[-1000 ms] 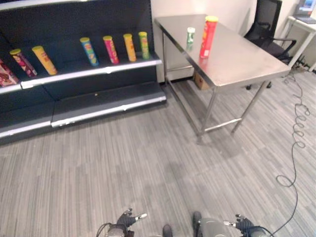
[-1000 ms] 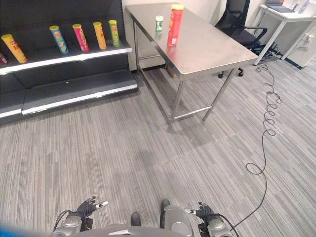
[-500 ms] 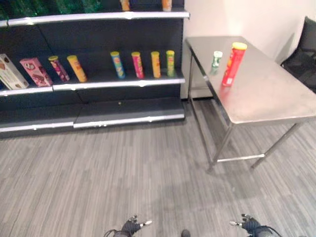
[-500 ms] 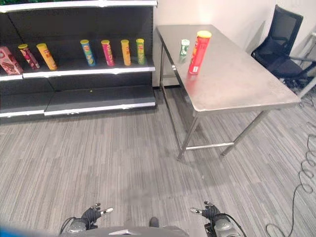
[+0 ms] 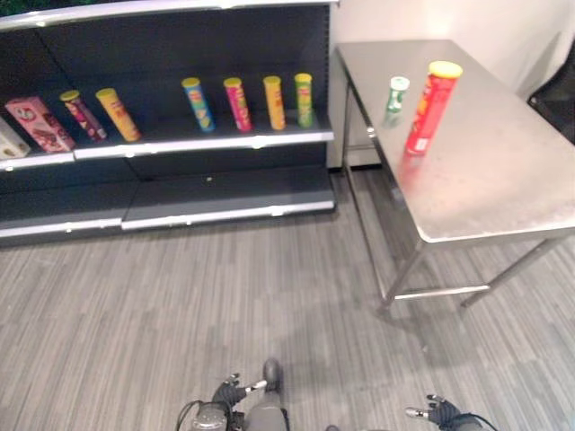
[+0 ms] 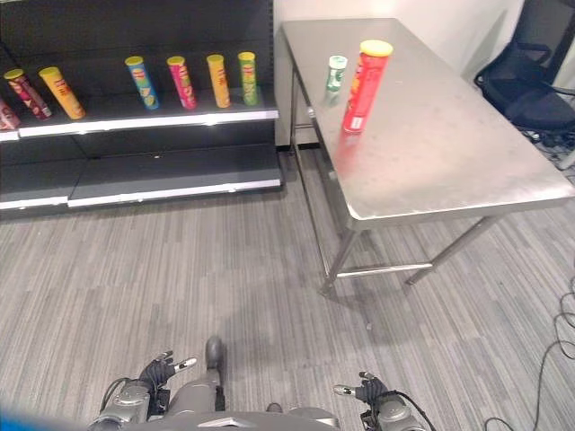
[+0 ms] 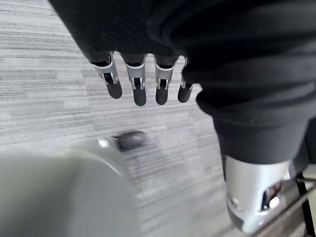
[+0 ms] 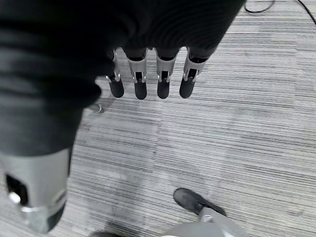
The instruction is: Put the goods on the table back onto the shelves and tidy them up.
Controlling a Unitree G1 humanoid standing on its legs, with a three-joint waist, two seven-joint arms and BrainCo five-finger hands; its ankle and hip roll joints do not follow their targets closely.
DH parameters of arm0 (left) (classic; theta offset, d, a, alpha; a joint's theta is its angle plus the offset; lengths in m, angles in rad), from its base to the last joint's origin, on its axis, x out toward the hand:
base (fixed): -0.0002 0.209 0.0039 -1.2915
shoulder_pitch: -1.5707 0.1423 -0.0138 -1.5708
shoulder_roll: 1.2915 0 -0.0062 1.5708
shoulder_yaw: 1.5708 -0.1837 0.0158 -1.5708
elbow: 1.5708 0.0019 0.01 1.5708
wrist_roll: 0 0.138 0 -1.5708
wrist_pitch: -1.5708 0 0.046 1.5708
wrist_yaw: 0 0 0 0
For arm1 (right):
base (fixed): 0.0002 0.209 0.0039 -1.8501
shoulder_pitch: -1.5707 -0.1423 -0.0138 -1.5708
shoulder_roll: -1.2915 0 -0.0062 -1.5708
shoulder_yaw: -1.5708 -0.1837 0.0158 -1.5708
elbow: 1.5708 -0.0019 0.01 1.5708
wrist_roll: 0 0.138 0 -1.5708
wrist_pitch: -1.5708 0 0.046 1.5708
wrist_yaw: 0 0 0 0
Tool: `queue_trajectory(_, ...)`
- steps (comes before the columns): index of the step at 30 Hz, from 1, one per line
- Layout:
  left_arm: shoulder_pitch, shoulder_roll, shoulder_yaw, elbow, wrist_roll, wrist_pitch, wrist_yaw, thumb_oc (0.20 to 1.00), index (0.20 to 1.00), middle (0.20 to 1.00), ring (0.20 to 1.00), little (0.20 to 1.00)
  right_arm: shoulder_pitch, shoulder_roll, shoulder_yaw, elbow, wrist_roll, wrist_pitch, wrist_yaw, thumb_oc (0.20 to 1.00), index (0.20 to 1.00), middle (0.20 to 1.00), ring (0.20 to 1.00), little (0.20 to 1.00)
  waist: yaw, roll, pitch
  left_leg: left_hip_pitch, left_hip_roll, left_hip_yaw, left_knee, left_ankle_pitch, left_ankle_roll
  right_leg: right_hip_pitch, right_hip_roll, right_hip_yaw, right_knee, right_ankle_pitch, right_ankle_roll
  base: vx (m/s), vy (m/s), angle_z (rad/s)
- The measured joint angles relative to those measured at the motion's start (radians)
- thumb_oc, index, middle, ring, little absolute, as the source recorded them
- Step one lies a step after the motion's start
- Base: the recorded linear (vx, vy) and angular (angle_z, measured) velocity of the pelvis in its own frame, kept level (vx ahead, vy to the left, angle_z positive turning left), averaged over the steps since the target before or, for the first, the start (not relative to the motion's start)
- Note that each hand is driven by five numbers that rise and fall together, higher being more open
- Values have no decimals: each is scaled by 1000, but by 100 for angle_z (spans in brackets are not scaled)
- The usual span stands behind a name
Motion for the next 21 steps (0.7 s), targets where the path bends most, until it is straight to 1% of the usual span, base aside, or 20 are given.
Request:
queue_trajectory(1,17,-1,0,1,-2,0,1,1000,1000,1000,1000,1000,-9,-2,-1,0,-1,-1,-1,1000,1000,1000,1000,1000,0,1,2,-5,-14,-33,1,5,5,9,0,9,0,-9,8,245,143,-15)
queue_trajectory(2,25,-2,0,4,-2,1,1,1000,1000,1000,1000,1000,-12,-3,-1,0,-1,-2,-3,1000,1000,1000,1000,1000,0,8,5,-1,-22,-42,2,6,6,17,0,15,0,-14,8,400,247,-42)
queue_trajectory(3,43,-10,1,11,-3,1,1,1000,1000,1000,1000,1000,-21,-4,-6,0,-2,-4,-4,1000,1000,1000,1000,1000,6,17,7,18,-24,-32,7,11,14,35,-4,42,0,-30,19,570,370,-71)
queue_trajectory(4,54,-14,2,45,-3,2,0,1000,1000,1000,1000,1000,-18,0,-10,1,-28,-4,-4,1000,1000,1000,1000,1000,10,21,1,80,-26,1,7,11,15,58,-25,73,0,-51,38,554,377,-59)
queue_trajectory(5,57,-10,0,51,-2,3,0,1000,1000,1000,1000,1000,-9,-1,-11,-1,-35,-5,-5,1000,1000,1000,1000,1000,-2,23,-2,100,-39,21,10,35,31,77,-39,73,0,-65,60,437,321,-47)
queue_trajectory(6,56,-5,2,53,-1,2,0,1000,1000,1000,1000,1000,6,4,-27,-1,-37,-5,-1,1000,1000,1000,1000,1000,1,6,-3,121,-56,46,9,56,47,91,-71,87,6,-81,75,307,240,-57)
queue_trajectory(7,69,-6,1,58,4,4,1,1000,1000,1000,1000,1000,12,13,-39,9,-37,-2,-1,1000,1000,1000,1000,1000,20,-2,-24,142,-77,84,4,59,51,87,-104,113,30,-96,81,206,164,-82)
queue_trajectory(8,70,-6,1,58,5,5,0,1000,1000,1000,1000,1000,18,16,-38,7,-38,-3,0,1000,1000,1000,1000,1000,24,-3,-31,156,-88,90,4,66,61,90,-114,111,43,-97,85,288,269,-91)
queue_trajectory(9,75,-6,0,57,5,4,0,1000,1000,1000,1000,1000,34,23,-38,6,-38,-2,3,1000,1000,1000,1000,1000,24,5,-51,171,-100,96,4,88,89,89,-130,94,70,-105,98,243,250,-59)
queue_trajectory(11,58,8,-10,44,6,2,0,1000,1000,1000,1000,1000,48,37,-39,1,-40,-1,4,1000,1000,1000,1000,1000,23,6,-72,196,-124,116,3,78,126,70,-155,63,139,-110,124,307,341,-39)
queue_trajectory(12,46,8,-11,41,6,1,0,1000,1000,1000,1000,1000,49,39,-39,3,-41,3,4,1000,1000,1000,1000,1000,20,20,-82,200,-125,125,3,66,138,37,-159,61,215,-113,130,218,290,-20)
queue_trajectory(13,36,5,-23,44,6,2,-1,1000,1000,1000,1000,1000,54,35,-39,-4,-41,10,5,1000,1000,1000,1000,1000,20,45,-89,203,-117,133,2,52,135,-21,-156,60,332,-113,130,128,215,-4)
queue_trajectory(14,16,12,-43,42,8,0,-1,1000,1000,1000,1000,1000,55,32,-38,-4,-41,13,5,1000,1000,1000,1000,1000,18,69,-102,209,-111,124,3,40,136,-140,-158,61,554,-111,145,124,225,5)
queue_trajectory(15,15,12,-43,42,8,0,-1,1000,1000,1000,1000,1000,55,32,-38,-4,-41,13,5,1000,1000,1000,1000,1000,18,70,-101,208,-111,123,3,40,137,-146,-158,63,561,-111,146,117,215,21)
queue_trajectory(16,-4,25,-50,44,29,2,-1,1000,1000,1000,1000,1000,54,33,-35,-5,-41,13,6,1000,1000,1000,1000,1000,10,62,-103,224,-133,105,4,32,150,-235,-170,82,724,-152,200,148,264,26)
queue_trajectory(17,6,30,-53,45,43,3,-1,1000,1000,1000,1000,1000,53,33,-36,-5,-41,13,6,1000,1000,1000,1000,1000,-1,50,-104,240,-159,97,3,19,168,-285,-181,95,810,-164,217,131,214,31)
queue_trajectory(18,11,30,-67,44,45,4,-1,1000,1000,1000,1000,1000,56,32,-36,-2,-40,13,5,1000,1000,1000,1000,1000,-3,42,-98,264,-180,96,5,10,184,-321,-194,98,871,-162,215,200,226,17)
queue_trajectory(19,19,28,-81,42,46,10,-2,1000,1000,1000,1000,1000,52,40,-44,-4,-36,12,5,1000,1000,1000,1000,1000,-1,25,-76,294,-208,105,23,-9,231,-407,-212,116,1018,-131,182,224,110,7)
queue_trajectory(20,36,12,-82,42,47,18,-6,1000,1000,1000,1000,1000,55,37,-47,-10,-36,12,4,1000,1000,1000,1000,1000,-1,40,-77,314,-206,106,13,-19,242,-439,-225,79,934,-128,175,231,61,0)
queue_trajectory(21,39,8,-89,42,49,20,-7,1000,1000,1000,1000,1000,54,36,-49,-12,-36,12,4,1000,1000,1000,1000,1000,1,50,-75,313,-199,109,9,-22,237,-447,-225,52,812,-133,168,168,-24,2)
